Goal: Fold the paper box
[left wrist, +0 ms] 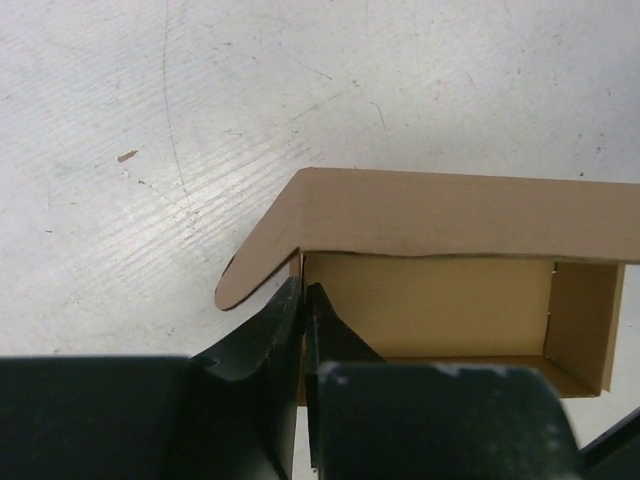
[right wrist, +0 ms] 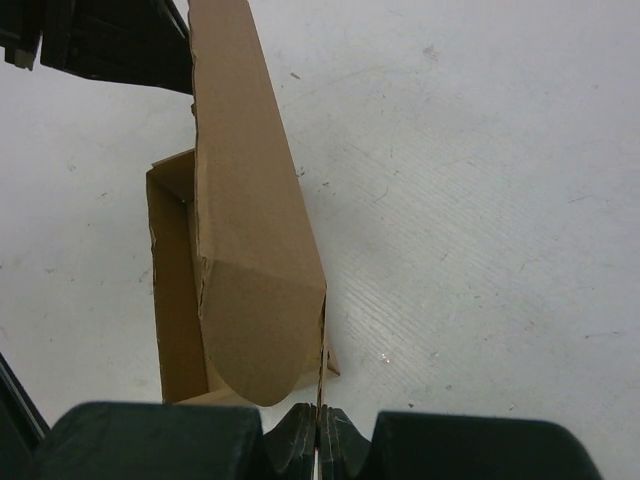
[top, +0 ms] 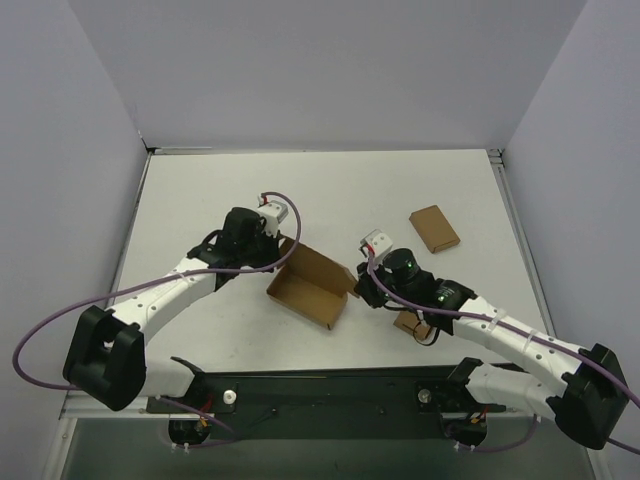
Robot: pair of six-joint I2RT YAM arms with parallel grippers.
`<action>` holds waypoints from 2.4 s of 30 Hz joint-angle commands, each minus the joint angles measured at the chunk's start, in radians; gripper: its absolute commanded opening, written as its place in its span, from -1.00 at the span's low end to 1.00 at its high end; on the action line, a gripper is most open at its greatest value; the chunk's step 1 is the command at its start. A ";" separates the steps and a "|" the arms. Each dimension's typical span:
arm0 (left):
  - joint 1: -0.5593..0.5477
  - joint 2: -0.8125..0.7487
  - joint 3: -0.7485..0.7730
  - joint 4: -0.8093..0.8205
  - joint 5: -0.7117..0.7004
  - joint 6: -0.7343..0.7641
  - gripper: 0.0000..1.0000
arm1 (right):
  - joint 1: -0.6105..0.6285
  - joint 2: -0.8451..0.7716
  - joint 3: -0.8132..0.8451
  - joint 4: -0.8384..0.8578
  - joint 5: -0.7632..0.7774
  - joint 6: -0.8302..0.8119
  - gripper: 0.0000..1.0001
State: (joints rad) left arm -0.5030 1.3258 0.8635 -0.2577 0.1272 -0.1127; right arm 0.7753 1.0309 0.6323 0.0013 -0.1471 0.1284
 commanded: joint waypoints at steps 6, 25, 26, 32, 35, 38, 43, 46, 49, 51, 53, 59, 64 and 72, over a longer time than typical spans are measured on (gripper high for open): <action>-0.066 -0.022 0.011 0.054 -0.119 -0.111 -1.00 | 0.070 0.049 0.107 -0.034 0.291 0.076 -1.00; -0.322 0.030 -0.055 0.192 -0.527 -0.347 -1.00 | 0.102 0.213 0.139 -0.063 0.650 0.453 -1.00; -0.327 0.030 -0.060 0.199 -0.541 -0.357 -1.00 | 0.105 0.215 0.138 -0.066 0.658 0.473 -1.00; -0.359 0.032 -0.100 0.235 -0.555 -0.407 -1.00 | 0.117 0.225 0.118 -0.075 0.676 0.516 -1.00; -0.368 0.030 -0.118 0.244 -0.557 -0.430 -1.00 | 0.127 0.238 0.116 -0.095 0.685 0.547 -1.00; -0.381 0.032 -0.139 0.242 -0.558 -0.446 -1.00 | 0.140 0.248 0.113 -0.116 0.698 0.583 -1.00; -0.404 0.024 -0.161 0.242 -0.592 -0.458 -1.00 | 0.165 0.262 0.115 -0.179 0.733 0.645 -1.00; -0.414 0.013 -0.193 0.242 -0.601 -0.481 -1.00 | 0.188 0.259 0.112 -0.219 0.770 0.669 -1.00; -0.428 0.009 -0.218 0.275 -0.621 -0.498 -1.00 | 0.205 0.256 0.109 -0.251 0.794 0.705 -1.00; -0.440 0.004 -0.239 0.284 -0.626 -0.513 -1.00 | 0.214 0.259 0.104 -0.271 0.805 0.732 -1.00; -0.448 0.003 -0.253 0.293 -0.630 -0.524 -1.00 | 0.232 0.264 0.102 -0.282 0.811 0.754 -1.00; -0.476 0.007 -0.279 0.301 -0.653 -0.535 -1.00 | 0.285 0.290 0.095 -0.314 0.833 0.862 -1.00; -0.499 0.001 -0.300 0.293 -0.689 -0.545 -1.00 | 0.314 0.327 0.113 -0.331 0.834 0.910 -0.91; -0.508 -0.028 -0.350 0.285 -0.759 -0.561 -1.00 | 0.389 0.261 0.118 -0.418 0.891 0.939 -0.28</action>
State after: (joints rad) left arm -1.0042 1.2976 0.5571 0.1207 -0.6178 -0.6529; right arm 1.1229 1.3346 0.7399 -0.3046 0.7025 1.0286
